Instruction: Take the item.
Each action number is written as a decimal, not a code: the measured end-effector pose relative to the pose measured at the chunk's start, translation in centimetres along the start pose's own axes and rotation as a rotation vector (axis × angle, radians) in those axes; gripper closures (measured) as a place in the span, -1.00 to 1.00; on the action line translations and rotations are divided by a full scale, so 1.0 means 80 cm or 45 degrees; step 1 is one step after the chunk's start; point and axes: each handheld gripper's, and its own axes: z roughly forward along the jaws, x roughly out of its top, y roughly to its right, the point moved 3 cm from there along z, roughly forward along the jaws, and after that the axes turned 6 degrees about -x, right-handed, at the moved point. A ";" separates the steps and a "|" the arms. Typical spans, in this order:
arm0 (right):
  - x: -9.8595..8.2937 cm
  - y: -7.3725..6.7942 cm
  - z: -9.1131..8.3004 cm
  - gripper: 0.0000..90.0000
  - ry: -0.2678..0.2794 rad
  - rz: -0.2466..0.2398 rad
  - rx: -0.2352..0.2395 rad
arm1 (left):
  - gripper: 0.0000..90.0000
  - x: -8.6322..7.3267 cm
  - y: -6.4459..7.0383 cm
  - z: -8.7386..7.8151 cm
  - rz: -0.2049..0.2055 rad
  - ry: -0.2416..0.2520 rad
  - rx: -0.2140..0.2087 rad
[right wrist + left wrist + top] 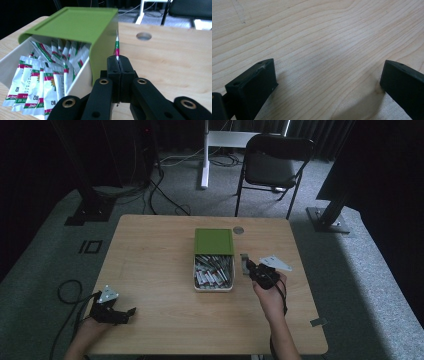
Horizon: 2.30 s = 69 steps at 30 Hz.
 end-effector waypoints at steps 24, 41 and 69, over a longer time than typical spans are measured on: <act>-0.069 0.036 0.070 0.91 -0.224 0.043 -0.016 | -0.97 0.000 0.000 0.000 -0.002 0.003 0.000; -0.081 0.069 0.073 0.06 -0.229 -0.030 -0.113 | -0.97 0.000 0.000 0.000 -0.001 0.002 0.000; -0.106 0.134 0.013 -0.56 -0.272 0.057 -0.264 | -0.97 0.000 0.000 0.000 -0.003 0.002 0.000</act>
